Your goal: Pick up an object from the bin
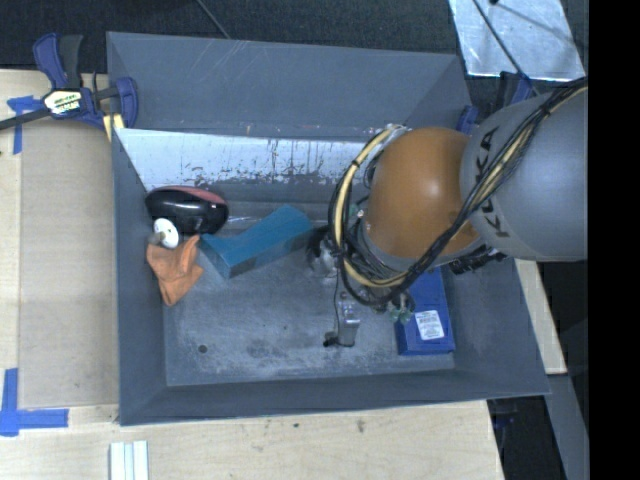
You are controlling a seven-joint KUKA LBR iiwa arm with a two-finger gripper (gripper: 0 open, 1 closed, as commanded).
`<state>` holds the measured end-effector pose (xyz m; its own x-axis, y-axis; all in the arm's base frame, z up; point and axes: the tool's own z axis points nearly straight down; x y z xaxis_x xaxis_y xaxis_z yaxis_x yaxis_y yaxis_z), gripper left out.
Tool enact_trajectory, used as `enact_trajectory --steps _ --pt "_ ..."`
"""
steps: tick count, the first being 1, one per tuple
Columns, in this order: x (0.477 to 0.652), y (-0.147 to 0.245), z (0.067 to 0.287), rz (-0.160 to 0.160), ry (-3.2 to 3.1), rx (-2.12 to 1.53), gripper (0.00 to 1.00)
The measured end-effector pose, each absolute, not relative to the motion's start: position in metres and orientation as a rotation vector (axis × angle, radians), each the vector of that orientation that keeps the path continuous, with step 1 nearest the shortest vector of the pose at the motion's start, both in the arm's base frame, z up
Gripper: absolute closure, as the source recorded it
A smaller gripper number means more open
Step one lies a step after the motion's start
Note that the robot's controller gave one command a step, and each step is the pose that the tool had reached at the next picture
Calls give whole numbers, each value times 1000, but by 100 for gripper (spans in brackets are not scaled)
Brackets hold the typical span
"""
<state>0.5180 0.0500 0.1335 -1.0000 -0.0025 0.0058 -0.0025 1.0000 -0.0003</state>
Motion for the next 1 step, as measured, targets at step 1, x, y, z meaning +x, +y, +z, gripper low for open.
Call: enact_trajectory --steps 1 --pt "520 50 138 -1 -3144 2 0"
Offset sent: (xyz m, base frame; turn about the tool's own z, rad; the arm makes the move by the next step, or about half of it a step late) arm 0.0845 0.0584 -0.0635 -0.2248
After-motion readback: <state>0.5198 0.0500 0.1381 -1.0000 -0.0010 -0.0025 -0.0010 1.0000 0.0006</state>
